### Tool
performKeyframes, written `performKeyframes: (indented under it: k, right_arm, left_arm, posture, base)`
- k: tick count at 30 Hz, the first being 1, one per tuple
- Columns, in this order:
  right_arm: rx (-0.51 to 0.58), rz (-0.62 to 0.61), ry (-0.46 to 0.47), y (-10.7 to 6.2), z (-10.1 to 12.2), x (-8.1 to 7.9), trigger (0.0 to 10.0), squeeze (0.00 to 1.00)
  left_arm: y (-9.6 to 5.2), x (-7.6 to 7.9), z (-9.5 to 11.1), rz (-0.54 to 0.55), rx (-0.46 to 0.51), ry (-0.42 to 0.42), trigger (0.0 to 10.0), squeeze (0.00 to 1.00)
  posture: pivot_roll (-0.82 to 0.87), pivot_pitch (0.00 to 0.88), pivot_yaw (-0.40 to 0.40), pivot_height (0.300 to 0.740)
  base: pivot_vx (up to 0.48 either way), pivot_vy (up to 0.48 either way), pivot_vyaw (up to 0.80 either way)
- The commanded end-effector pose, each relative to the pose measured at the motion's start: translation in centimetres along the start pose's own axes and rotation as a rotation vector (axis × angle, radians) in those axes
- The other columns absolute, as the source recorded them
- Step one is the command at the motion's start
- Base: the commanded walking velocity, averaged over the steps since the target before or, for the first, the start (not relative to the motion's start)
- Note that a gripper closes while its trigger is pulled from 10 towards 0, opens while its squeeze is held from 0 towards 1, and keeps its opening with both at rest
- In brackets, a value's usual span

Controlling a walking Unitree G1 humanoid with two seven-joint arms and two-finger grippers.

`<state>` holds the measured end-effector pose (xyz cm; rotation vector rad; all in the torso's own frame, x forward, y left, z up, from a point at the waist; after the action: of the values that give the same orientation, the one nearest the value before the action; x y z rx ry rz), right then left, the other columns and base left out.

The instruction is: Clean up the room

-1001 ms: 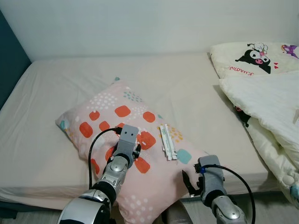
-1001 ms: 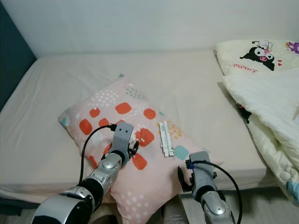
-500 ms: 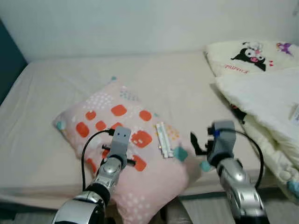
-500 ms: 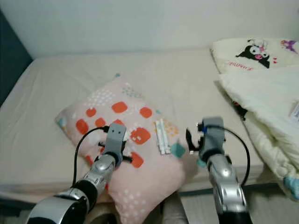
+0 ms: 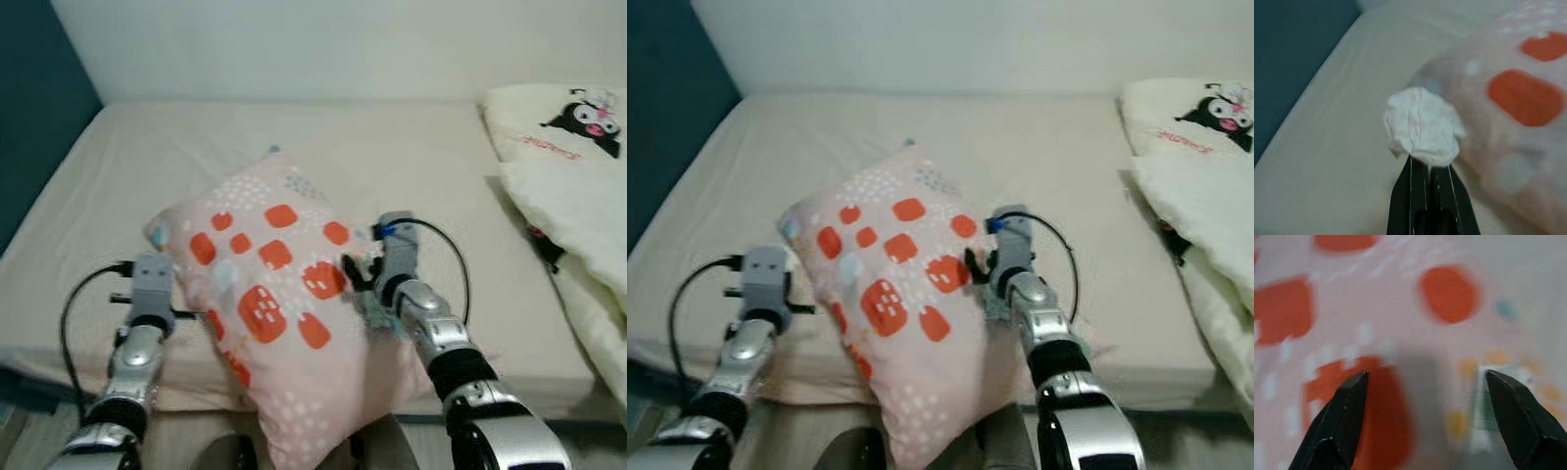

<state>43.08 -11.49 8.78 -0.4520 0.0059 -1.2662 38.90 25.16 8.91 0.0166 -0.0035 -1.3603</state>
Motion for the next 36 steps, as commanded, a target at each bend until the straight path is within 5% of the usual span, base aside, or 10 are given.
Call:
performKeyframes:
  k: [1, 4, 10, 18, 23, 24, 26, 30, 32, 36]
  right_arm:
    - [-0.081, 0.009, -0.016, 0.0, -1.9, -0.6, 10.0, 0.00]
    - [-0.203, -0.003, -0.010, -0.2, -4.5, -1.3, 10.0, 0.00]
    - [-0.245, -0.033, 0.013, -0.3, -5.3, -1.4, 10.0, 0.00]
    - [0.273, -0.034, 0.146, 0.1, 6.5, 0.7, 10.0, 0.00]
    - [0.371, -0.061, 0.157, -0.5, 9.0, 2.0, 10.0, 0.00]
    - [0.353, -0.139, 0.109, -0.8, 9.1, 3.6, 10.0, 0.00]
    - [0.274, -0.266, 0.040, -1.2, 8.2, 6.0, 10.0, 0.00]
    - [0.102, -0.326, 0.027, -1.5, 4.2, 7.2, 10.0, 0.00]
    - [-0.010, -0.325, 0.058, -1.9, 0.5, 6.8, 10.0, 0.00]
    - [0.066, -0.208, 0.116, -1.8, 0.0, 4.2, 10.0, 0.00]
  left_arm:
    - [-0.6, -0.7, -0.7, 0.004, -0.013, 0.008, 10.0, 0.00]
    - [-1.7, -0.2, -2.2, -0.023, -0.047, 0.016, 10.0, 0.00]
    - [-2.7, 1.3, -3.9, -0.066, -0.092, 0.012, 10.0, 0.00]
    - [-3.0, 4.5, -4.4, -0.144, -0.122, 0.001, 10.0, 0.00]
    - [-2.8, 4.8, -4.3, -0.148, -0.124, -0.001, 10.0, 0.00]
    - [-2.7, 5.1, -4.3, -0.149, -0.127, -0.004, 10.0, 0.00]
    - [-2.6, 5.5, -4.4, -0.155, -0.132, -0.006, 10.0, 0.00]
    - [-2.5, 6.0, -4.4, -0.161, -0.136, -0.010, 10.0, 0.00]
    - [-2.3, 6.4, -4.3, -0.161, -0.138, -0.012, 10.0, 0.00]
    - [-2.0, 6.8, -4.0, -0.161, -0.133, -0.019, 10.0, 0.00]
  posture:
    - [-0.07, 0.234, -0.010, 0.625]
    - [-0.07, 0.229, 0.003, 0.625]
    - [-0.08, 0.218, 0.013, 0.625]
    - [-0.10, 0.169, 0.017, 0.625]
    - [-0.11, 0.163, 0.017, 0.625]
    - [-0.13, 0.146, 0.016, 0.625]
    - [-0.14, 0.138, 0.015, 0.625]
    - [-0.15, 0.129, 0.013, 0.625]
    - [-0.16, 0.127, 0.009, 0.625]
    - [-0.17, 0.121, 0.006, 0.625]
  base:
    - [0.000, 0.000, 0.00]
    - [0.000, 0.000, 0.00]
    - [0.000, 0.000, 0.00]
    - [0.000, 0.000, 0.00]
    - [0.000, 0.000, 0.00]
    - [0.000, 0.000, 0.00]
    - [0.000, 0.000, 0.00]
    - [0.000, 0.000, 0.00]
    - [0.000, 0.000, 0.00]
    - [0.000, 0.000, 0.00]
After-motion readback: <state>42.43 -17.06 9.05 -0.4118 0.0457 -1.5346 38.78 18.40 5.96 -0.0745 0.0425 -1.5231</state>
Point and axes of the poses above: a point about 5 cm out from each wrist's last joint towards the gripper, its own y axis pointing out of the wrist towards the gripper, its own z axis along the axis of the wrist's last joint, x = y × z, the point moved 6 cm from there along y, pointing out of the wrist towards the gripper, and after that the axes turned 11 degrees about -y, right-handed, at the moved point
